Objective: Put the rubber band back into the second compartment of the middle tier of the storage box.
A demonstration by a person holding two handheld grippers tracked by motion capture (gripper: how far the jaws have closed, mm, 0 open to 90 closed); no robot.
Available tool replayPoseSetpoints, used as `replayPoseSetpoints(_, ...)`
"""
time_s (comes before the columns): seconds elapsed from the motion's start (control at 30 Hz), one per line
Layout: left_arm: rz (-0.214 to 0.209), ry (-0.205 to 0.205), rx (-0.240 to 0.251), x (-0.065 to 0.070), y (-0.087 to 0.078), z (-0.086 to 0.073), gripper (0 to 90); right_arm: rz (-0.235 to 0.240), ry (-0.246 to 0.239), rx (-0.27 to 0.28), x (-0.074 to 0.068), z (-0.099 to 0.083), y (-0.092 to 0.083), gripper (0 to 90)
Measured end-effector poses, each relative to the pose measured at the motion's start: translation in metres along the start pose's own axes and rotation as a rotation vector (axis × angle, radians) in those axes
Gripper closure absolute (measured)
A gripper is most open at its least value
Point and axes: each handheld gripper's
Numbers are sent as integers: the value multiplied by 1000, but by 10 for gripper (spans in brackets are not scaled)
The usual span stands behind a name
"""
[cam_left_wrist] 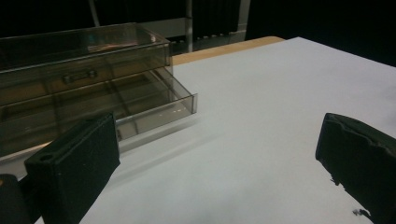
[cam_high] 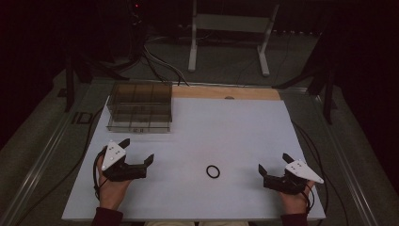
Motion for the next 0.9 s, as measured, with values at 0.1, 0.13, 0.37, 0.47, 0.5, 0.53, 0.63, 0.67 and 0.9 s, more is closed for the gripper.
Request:
replayPoseSetpoints(0.1, -15, -3, -1, 3, 5, 3, 4, -2, 3, 1, 0, 0, -1, 0)
replayPoseSetpoints(0.13, -22, -2, -3, 5, 8, 4, 4, -4, 2, 2, 1, 0, -1, 0)
replayPoseSetpoints(0.37, -35, -3, -9, 10, 16, 8, 5, -4, 0, 4, 0, 0, -1, 0)
replayPoseSetpoints(0.47, -37, -9, -12, 12, 20, 8, 7, -7, -4, 5, 0, 0, -1, 0)
replayPoseSetpoints(0.5, -38, -11, -14, 12, 22, 9, 7, -7, -4, 5, 0, 0, -1, 0)
replayPoseSetpoints(0.53, -38, -12, -16, 13, 23, 9, 7, -7, -3, 8, 0, 0, -1, 0)
replayPoseSetpoints(0.63, -43, -10, -22, 15, 26, 9, 7, -7, -2, 7, 0, 1, -1, 0)
replayPoseSetpoints(0.67, -44, -10, -24, 16, 28, 9, 7, -7, -3, 8, 0, 1, -1, 0)
replayPoseSetpoints(0.9, -63, -12, -34, 21, 35, 9, 7, -7, -3, 9, 0, 0, -1, 0)
Point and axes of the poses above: each handheld gripper's, and its own axes: y roughly forward along the jaws, z roughly out of its top, x roughly to its right, and after that the axes turned 13 degrees about z, right-handed
